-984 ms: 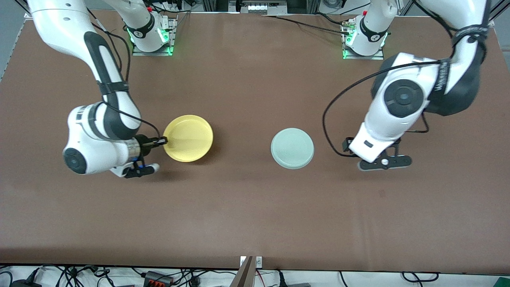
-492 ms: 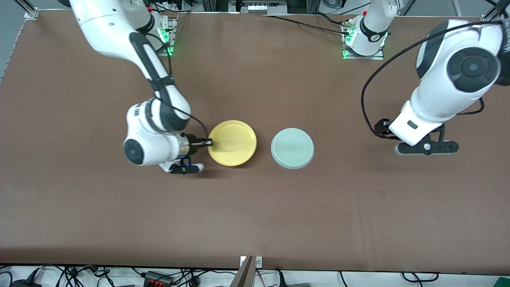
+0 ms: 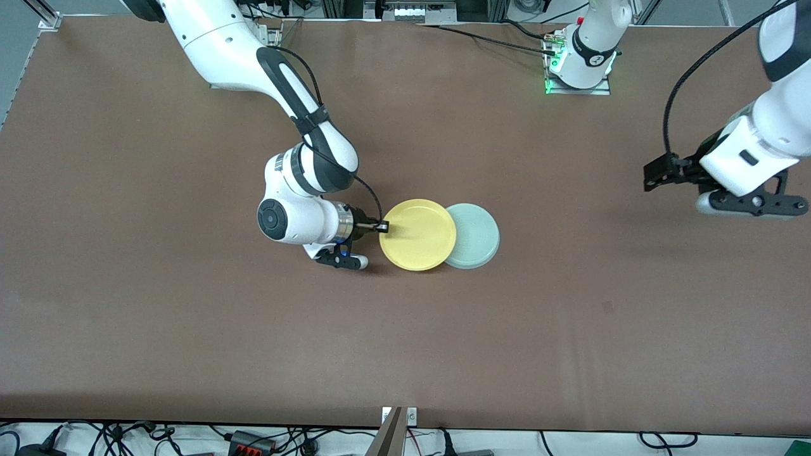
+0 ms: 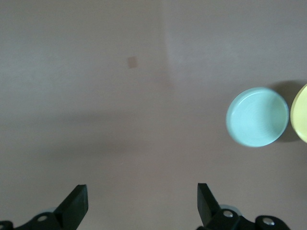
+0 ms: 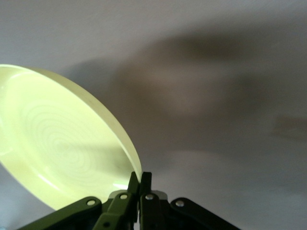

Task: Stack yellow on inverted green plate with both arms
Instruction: 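Carry the yellow plate over the green plate while the left gripper withdraws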

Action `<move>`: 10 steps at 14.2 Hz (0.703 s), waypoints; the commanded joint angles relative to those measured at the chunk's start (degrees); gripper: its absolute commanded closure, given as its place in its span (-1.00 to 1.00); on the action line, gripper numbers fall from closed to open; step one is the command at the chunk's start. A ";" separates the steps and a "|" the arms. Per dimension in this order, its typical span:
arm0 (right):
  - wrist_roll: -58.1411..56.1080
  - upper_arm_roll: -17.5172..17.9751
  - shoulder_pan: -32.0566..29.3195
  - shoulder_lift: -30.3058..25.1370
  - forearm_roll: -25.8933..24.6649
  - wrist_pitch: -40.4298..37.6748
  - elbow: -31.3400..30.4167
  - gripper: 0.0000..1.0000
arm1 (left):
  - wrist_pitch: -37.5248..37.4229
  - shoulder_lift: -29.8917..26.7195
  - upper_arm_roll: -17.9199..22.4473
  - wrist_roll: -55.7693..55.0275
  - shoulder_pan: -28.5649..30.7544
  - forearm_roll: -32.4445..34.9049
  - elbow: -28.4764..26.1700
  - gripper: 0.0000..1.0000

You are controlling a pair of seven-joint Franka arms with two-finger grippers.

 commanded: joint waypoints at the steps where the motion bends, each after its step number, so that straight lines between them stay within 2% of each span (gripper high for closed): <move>1: 1.99 0.30 1.72 1.98 2.31 0.19 2.12 1.00 | 1.42 -5.51 6.05 8.09 -3.37 -2.25 -6.84 -1.00; 3: 2.17 0.38 2.51 3.29 2.39 0.80 2.55 1.00 | 2.65 -7.77 7.19 8.20 -3.37 -1.73 -7.28 -1.00; 5: 4.61 0.38 4.00 5.49 3.18 2.90 5.35 1.00 | 4.85 -10.25 8.08 8.02 -3.28 -1.64 -10.09 -1.00; 7: 7.17 0.30 5.41 8.13 3.10 3.61 9.66 1.00 | 4.85 -10.43 7.99 8.29 -3.20 -1.64 -10.01 -1.00; 10: 8.32 -0.14 8.30 9.10 1.96 5.89 10.03 1.00 | 4.50 -10.43 7.99 8.02 -3.81 -1.64 -9.48 -1.00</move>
